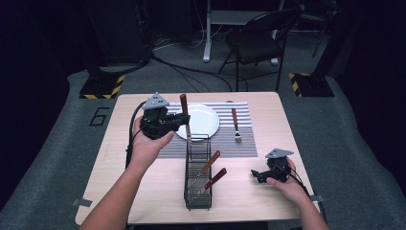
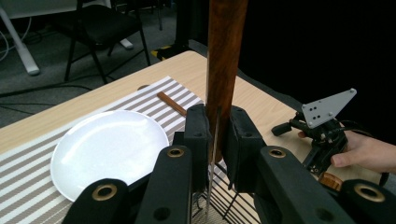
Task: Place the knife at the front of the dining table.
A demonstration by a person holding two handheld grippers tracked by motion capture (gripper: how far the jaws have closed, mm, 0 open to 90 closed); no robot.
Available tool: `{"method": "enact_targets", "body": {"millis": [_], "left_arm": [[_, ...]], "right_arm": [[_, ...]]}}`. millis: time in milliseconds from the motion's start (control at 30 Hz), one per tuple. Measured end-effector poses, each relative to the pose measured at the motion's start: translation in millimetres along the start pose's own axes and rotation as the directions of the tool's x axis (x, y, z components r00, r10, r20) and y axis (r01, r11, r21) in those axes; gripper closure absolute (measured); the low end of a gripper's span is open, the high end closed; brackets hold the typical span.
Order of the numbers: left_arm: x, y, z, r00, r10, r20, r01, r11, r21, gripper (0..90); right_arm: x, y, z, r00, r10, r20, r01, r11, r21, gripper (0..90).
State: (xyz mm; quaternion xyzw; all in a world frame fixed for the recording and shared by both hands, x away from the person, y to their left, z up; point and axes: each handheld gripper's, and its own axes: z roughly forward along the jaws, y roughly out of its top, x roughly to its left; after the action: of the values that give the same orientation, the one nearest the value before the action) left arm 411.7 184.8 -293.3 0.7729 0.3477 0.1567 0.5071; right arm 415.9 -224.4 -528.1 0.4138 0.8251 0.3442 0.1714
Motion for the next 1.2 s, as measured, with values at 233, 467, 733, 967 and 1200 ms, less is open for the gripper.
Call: {"method": "enact_targets", "body": {"millis": [233, 467, 733, 967, 1200], "left_arm": [[8.0, 3.7, -9.1, 0.9998, -0.019, -0.006, 0.019, 0.9998, -0.011, 80.4], [24.3, 3.5, -13.4, 0.997, -0.076, -0.01, 0.076, 0.9966, -0.031, 80.4], [38.3, 2.5, -12.6, 0.9952, -0.086, -0.048, 0.085, 0.9961, -0.023, 80.4], [51.3, 1.4, -11.8, 0.9908, -0.102, -0.088, 0.101, 0.9947, -0.019, 80.4], [67.2, 3.5, -8.5, 0.9839, -0.138, -0.113, 0.137, 0.9903, -0.022, 80.4]], "right_arm": [[0.3, 0.0, -0.1, 1.0, 0.004, 0.0, -0.004, 1.0, 0.001, 0.0], [0.1, 0.0, 0.0, 1.0, 0.001, 0.0, -0.001, 1.0, 0.0, 0.0], [0.3, 0.0, -0.1, 1.0, 0.004, 0.0, -0.004, 1.0, 0.001, 0.0], [0.0, 0.0, 0.0, 1.0, 0.0, 0.0, 0.0, 1.0, 0.0, 0.0], [0.2, 0.0, 0.0, 1.0, 0.003, 0.0, -0.003, 1.0, 0.001, 0.0]]}}
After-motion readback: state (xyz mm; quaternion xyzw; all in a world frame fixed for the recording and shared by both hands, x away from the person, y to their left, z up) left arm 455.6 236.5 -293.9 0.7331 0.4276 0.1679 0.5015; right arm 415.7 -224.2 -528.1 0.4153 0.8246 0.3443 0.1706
